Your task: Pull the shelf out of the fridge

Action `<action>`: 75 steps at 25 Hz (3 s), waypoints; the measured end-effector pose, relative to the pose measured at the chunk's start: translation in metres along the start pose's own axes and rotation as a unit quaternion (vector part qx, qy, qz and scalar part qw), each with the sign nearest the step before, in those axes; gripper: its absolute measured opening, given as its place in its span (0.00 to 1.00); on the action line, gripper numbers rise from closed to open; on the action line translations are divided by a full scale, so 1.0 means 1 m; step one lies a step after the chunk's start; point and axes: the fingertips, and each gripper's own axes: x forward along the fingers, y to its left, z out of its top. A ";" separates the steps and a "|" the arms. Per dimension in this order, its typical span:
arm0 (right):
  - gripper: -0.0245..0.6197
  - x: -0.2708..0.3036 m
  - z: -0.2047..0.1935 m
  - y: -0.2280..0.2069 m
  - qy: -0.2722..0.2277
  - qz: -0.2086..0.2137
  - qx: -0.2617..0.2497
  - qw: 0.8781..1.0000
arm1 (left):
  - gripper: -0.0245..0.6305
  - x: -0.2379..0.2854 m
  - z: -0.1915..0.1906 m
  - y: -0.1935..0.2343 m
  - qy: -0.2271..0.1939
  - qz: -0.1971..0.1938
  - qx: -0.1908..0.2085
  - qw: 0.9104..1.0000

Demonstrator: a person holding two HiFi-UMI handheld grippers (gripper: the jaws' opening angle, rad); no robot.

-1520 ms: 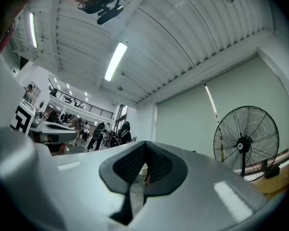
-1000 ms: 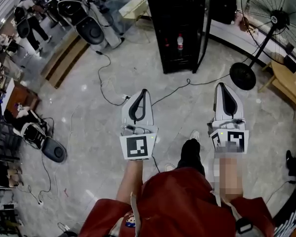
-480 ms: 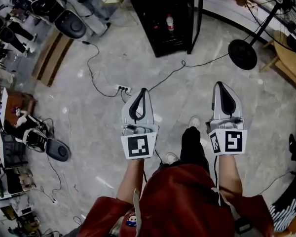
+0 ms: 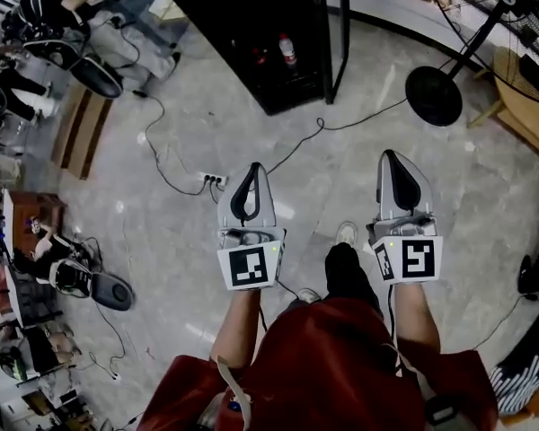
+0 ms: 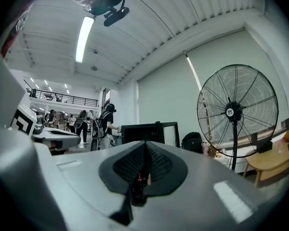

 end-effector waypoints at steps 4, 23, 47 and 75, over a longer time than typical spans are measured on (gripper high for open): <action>0.03 0.027 0.004 -0.032 -0.002 0.000 0.004 1.000 | 0.03 0.044 0.015 -0.011 0.002 -0.001 0.006 1.000; 0.03 0.127 0.042 -0.089 -0.046 0.027 -0.011 0.999 | 0.03 0.142 0.049 -0.001 -0.036 0.029 0.008 0.999; 0.03 0.343 0.045 0.046 -0.027 0.060 -0.072 0.995 | 0.03 0.253 0.014 0.208 -0.067 0.038 -0.032 0.996; 0.03 0.430 0.002 -0.014 0.000 0.109 -0.042 0.993 | 0.03 0.359 -0.016 0.168 -0.020 0.043 -0.032 0.998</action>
